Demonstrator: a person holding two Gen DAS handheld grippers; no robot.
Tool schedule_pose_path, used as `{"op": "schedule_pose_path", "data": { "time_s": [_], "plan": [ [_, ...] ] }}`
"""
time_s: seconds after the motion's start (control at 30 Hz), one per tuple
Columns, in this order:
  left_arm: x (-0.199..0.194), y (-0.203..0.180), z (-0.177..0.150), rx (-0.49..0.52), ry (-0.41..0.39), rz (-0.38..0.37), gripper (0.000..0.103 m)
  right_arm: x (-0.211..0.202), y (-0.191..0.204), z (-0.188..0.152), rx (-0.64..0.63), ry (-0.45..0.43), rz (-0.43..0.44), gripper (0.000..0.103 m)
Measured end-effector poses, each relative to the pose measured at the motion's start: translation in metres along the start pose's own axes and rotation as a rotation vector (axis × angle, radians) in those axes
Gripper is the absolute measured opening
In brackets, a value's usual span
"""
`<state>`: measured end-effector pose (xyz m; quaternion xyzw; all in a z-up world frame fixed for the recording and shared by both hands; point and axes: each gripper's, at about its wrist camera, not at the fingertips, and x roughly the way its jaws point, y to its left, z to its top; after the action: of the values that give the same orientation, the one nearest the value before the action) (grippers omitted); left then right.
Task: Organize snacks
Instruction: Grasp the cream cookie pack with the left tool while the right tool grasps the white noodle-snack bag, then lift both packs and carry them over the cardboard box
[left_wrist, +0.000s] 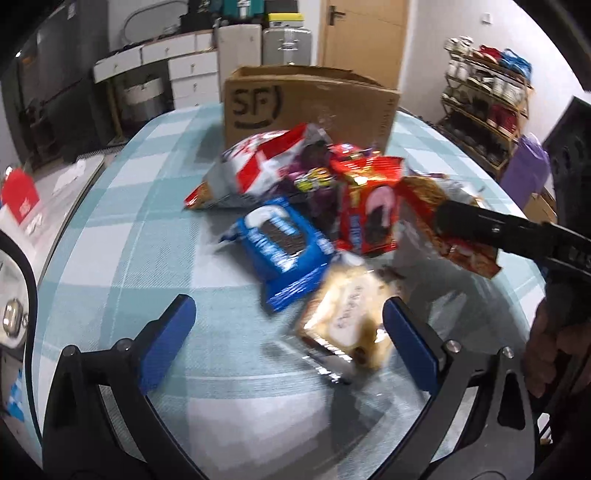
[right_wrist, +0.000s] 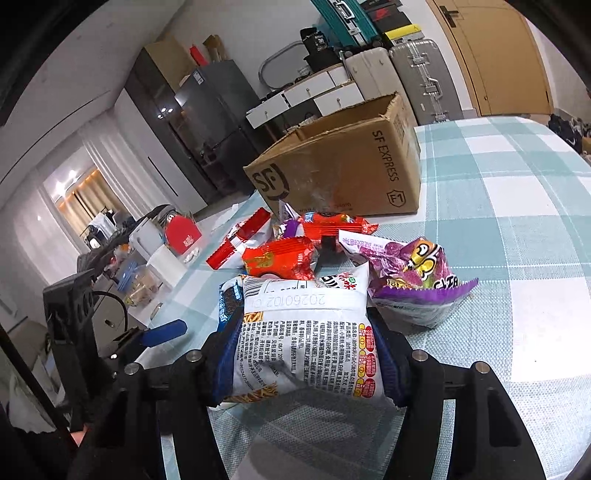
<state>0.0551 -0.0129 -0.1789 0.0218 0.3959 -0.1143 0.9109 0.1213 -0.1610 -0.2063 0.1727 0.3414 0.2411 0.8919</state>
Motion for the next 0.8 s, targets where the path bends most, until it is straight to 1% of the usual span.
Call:
{"op": "schedule_pose_path", "data": {
  "time_s": [0.03,0.13,0.33,0.4,0.47,0.5,0.57,0.6,0.63,0.8],
  "plan": [
    [0.001,-0.003,0.001,0.008,0.004,-0.006,0.101,-0.001,-0.002,0.000,0.007,-0.005,0.005,0.063],
    [0.010,-0.012,0.006,0.030,0.048,-0.034,0.101,-0.005,-0.005,-0.001,0.018,-0.018,0.017,0.064],
    [0.027,-0.024,0.009,0.067,0.131,-0.039,0.101,-0.010,-0.009,-0.002,0.030,-0.038,0.037,0.064],
    [0.031,-0.027,0.008,0.074,0.155,-0.037,0.097,-0.011,-0.010,-0.003,0.036,-0.043,0.045,0.064],
    [0.032,-0.031,0.007,0.089,0.164,-0.031,0.088,-0.012,-0.011,-0.003,0.037,-0.046,0.048,0.064],
    [0.031,-0.032,0.008,0.094,0.161,-0.043,0.084,-0.012,-0.010,-0.003,0.037,-0.048,0.049,0.064],
    [0.028,-0.034,0.008,0.105,0.163,-0.054,0.067,-0.013,-0.010,-0.003,0.037,-0.053,0.053,0.064],
    [0.027,-0.034,0.009,0.107,0.168,-0.067,0.065,-0.013,-0.010,-0.003,0.038,-0.054,0.054,0.064],
    [0.026,-0.035,0.009,0.108,0.169,-0.079,0.059,-0.014,-0.010,-0.003,0.040,-0.054,0.055,0.064],
    [0.019,-0.036,0.005,0.101,0.174,-0.103,0.057,-0.015,-0.011,-0.004,0.042,-0.057,0.058,0.064]
  ]
}}
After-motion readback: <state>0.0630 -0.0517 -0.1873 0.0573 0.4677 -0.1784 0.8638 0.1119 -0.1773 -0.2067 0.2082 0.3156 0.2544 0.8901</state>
